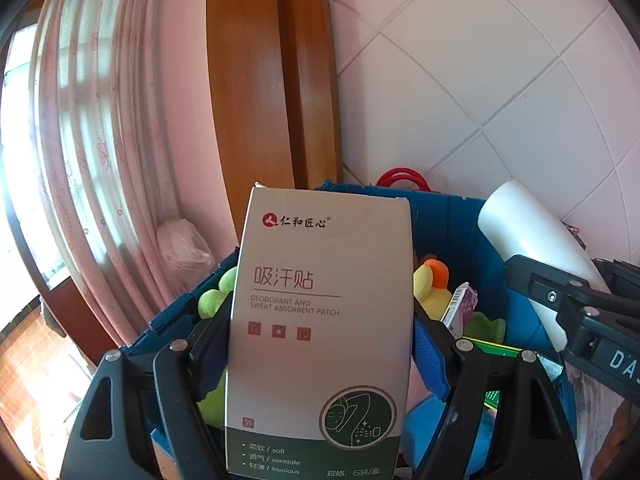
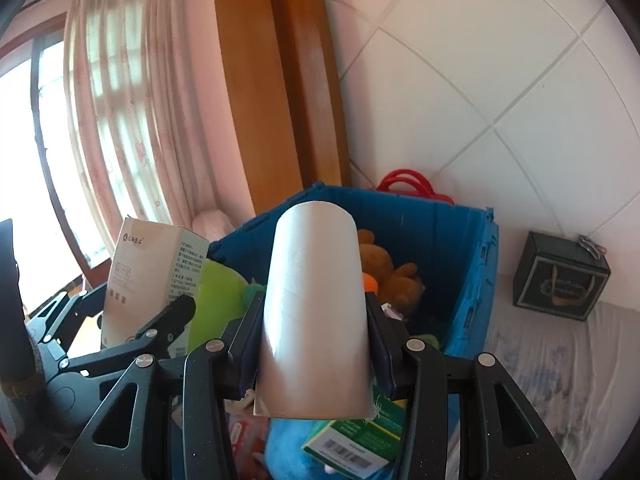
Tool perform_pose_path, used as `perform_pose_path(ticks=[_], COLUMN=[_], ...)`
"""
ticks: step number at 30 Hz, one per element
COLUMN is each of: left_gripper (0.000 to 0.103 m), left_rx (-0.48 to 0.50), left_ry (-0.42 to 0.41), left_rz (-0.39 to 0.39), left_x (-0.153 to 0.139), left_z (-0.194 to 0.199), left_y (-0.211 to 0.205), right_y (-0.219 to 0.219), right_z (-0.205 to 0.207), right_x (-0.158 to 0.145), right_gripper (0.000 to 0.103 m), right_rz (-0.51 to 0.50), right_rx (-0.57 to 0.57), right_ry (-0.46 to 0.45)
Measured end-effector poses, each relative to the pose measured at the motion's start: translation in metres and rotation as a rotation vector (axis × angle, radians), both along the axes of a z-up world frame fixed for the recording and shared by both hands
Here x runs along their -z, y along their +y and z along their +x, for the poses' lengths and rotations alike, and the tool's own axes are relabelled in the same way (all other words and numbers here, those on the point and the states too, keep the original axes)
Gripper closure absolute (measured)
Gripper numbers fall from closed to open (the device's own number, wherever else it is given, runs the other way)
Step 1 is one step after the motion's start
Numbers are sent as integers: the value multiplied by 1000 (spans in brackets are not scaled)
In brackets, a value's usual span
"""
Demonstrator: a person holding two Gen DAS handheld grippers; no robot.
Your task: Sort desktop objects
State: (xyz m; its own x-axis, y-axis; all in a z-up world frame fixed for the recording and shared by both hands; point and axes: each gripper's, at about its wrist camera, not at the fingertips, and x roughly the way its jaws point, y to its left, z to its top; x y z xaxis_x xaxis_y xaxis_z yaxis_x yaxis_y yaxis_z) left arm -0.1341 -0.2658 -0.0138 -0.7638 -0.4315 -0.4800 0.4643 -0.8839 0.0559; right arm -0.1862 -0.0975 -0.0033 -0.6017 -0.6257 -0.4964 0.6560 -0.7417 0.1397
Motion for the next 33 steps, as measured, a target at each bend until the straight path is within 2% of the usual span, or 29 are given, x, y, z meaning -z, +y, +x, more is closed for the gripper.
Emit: perform_pose_path(ticks=[4, 14, 15, 17, 18, 19, 21, 24, 28, 33], left_gripper=[26, 25, 25, 24, 24, 24, 23, 23, 23, 20], left_rx=[46, 87, 89, 85, 83, 82, 78, 83, 86, 85], left_ry=[-25, -31, -28, -26, -25, -26, -27, -12, 33, 89], left_rz=[39, 64, 64, 60, 60, 63, 64, 62, 67, 36], left_x=[11, 18, 18, 17, 17, 17, 17, 15, 10, 0], left_z=[-13, -20, -18, -17, -17, -16, -14, -5, 19, 51], left_y=[-12, -31, -33, -32, -32, -33, -32, -28, -21, -1], right_y=[-20, -42, -42, -42, -41, -39, -35, -28, -16, 5], right_z=[-9, -23, -21, -18, -14, -12, -4, 7, 26, 57], right_x=[13, 26, 26, 21, 19, 17, 12, 6, 1, -5], right_gripper=[58, 57, 54, 39, 27, 19, 14, 0, 0, 0], right_rz=[37, 95, 103, 114, 116, 116, 115, 115, 115, 110], right_rx=[35, 119, 133, 152, 153, 156, 171, 190, 209, 210], right_ry=[-48, -72, -62, -41, -30, -24, -6, 15, 39, 78])
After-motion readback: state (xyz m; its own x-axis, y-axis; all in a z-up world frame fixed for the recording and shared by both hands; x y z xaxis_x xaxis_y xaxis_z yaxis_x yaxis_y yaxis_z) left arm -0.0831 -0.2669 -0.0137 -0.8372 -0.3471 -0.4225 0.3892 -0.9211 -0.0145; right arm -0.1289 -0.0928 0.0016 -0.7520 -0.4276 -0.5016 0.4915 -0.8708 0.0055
